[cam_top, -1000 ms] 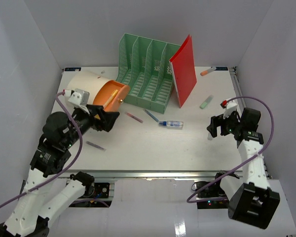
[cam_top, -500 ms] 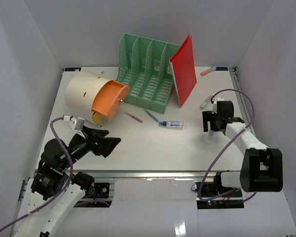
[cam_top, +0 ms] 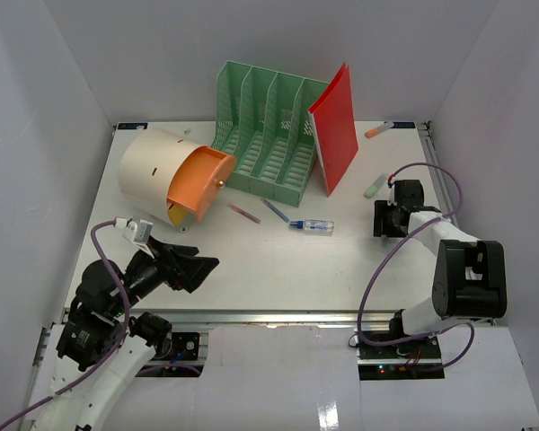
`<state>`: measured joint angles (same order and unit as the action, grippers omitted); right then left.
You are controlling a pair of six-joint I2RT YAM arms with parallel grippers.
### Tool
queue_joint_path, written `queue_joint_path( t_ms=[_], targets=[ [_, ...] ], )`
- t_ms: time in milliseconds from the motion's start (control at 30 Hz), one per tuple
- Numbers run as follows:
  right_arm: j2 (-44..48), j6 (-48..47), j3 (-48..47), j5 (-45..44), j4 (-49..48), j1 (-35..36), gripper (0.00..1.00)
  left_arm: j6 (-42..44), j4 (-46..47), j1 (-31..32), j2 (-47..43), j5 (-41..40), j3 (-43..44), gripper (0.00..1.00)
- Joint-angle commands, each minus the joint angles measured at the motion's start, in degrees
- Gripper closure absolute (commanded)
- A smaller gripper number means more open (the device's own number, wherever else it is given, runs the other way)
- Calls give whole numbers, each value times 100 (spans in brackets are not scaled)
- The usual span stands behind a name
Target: Organize the desk
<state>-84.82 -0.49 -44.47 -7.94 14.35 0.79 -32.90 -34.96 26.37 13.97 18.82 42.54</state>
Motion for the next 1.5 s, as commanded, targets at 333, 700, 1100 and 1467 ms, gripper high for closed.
queue_joint_path(
  t_ms=[333,700,1100,1467],
  targets=[
    [-237,41,57,541,-380,-228,92,-198,-295,8,-101,-123,172,2],
    [1392,-3643,-189,3683,235,147,92,-392,-328,17,98,-329,704,2],
    [-26,-6956,-4256,3334,2351,2740,92,-800,-433,8,494,-1834,2360,2],
    [-1589,-8271,-6204,1638,1986,4727,92,-994,-318,8,614,-1947,2200,2]
  ],
)
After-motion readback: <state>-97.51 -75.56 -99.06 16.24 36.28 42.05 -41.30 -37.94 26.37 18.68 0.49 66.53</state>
